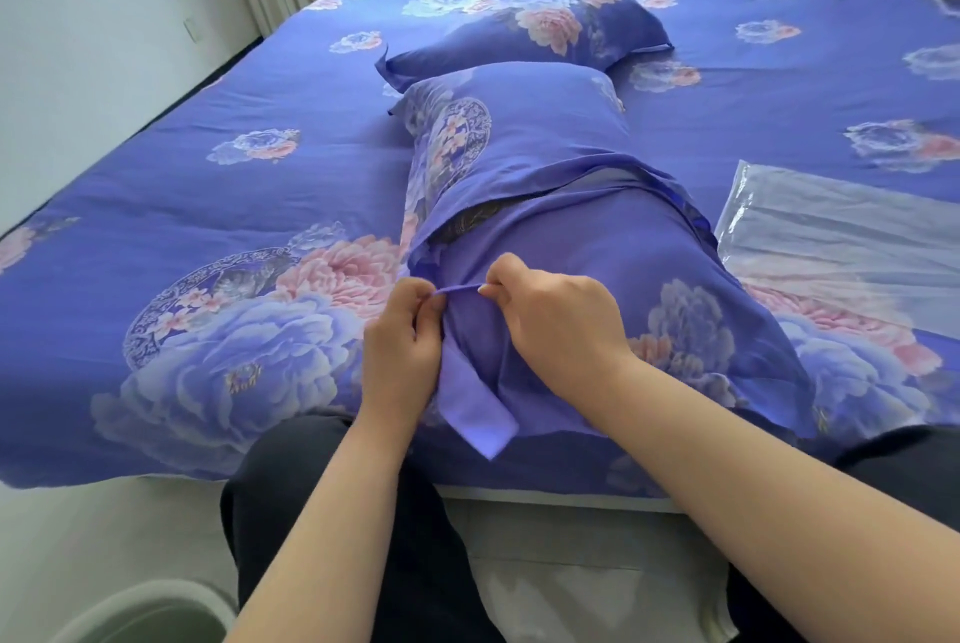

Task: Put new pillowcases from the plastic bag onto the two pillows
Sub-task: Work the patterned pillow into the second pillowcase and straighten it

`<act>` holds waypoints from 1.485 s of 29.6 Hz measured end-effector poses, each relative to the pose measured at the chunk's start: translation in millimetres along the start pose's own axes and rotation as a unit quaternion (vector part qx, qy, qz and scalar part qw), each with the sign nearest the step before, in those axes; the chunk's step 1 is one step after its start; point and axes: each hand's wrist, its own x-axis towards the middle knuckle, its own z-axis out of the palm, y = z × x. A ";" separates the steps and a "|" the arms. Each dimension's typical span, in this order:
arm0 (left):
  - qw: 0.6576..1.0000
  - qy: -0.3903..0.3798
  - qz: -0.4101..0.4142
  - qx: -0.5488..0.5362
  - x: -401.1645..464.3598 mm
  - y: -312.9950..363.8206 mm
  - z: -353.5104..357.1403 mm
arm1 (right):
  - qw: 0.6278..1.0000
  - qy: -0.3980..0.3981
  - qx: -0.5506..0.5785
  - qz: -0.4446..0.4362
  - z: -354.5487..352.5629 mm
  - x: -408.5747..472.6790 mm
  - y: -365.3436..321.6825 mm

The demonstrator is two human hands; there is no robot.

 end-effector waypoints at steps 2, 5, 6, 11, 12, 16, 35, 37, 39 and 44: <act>0.994 -0.096 -0.042 0.008 22.6 4.6 0.2 | 0.999 -0.046 0.006 0.010 6.9 6.5 2.3; 0.965 -0.232 -0.108 -0.056 46.8 16.4 1.1 | 0.983 -0.137 0.072 0.102 22.2 18.1 12.9; 0.955 -0.264 -0.119 -0.069 50.3 17.1 -0.2 | 0.978 -0.150 0.082 0.119 26.8 19.6 15.8; 0.930 -0.362 -0.057 -0.031 50.1 5.9 -15.4 | 0.978 -0.175 0.063 0.095 36.9 25.2 13.7; 0.939 -0.340 -0.041 -0.026 49.6 1.3 -15.8 | 0.976 -0.188 0.060 0.088 37.4 27.7 11.8; 0.976 -0.201 -0.054 -0.062 41.1 -16.0 -4.8 | 0.975 -0.208 0.053 0.062 38.7 37.8 2.3; 0.888 -0.199 0.144 0.389 -39.0 16.9 -1.1 | 0.949 -0.292 0.057 0.107 62.6 62.3 7.4; 0.898 -0.151 0.142 0.388 -41.3 10.0 6.3 | 0.954 -0.289 0.025 0.071 59.8 63.2 0.4; 0.916 -0.116 0.140 0.357 -40.0 5.7 12.7 | 0.965 -0.261 0.001 0.013 53.5 65.5 -9.0; 0.931 -0.098 0.168 0.308 -28.7 1.5 12.1 | 0.963 -0.232 -0.077 -0.110 45.5 87.5 -9.5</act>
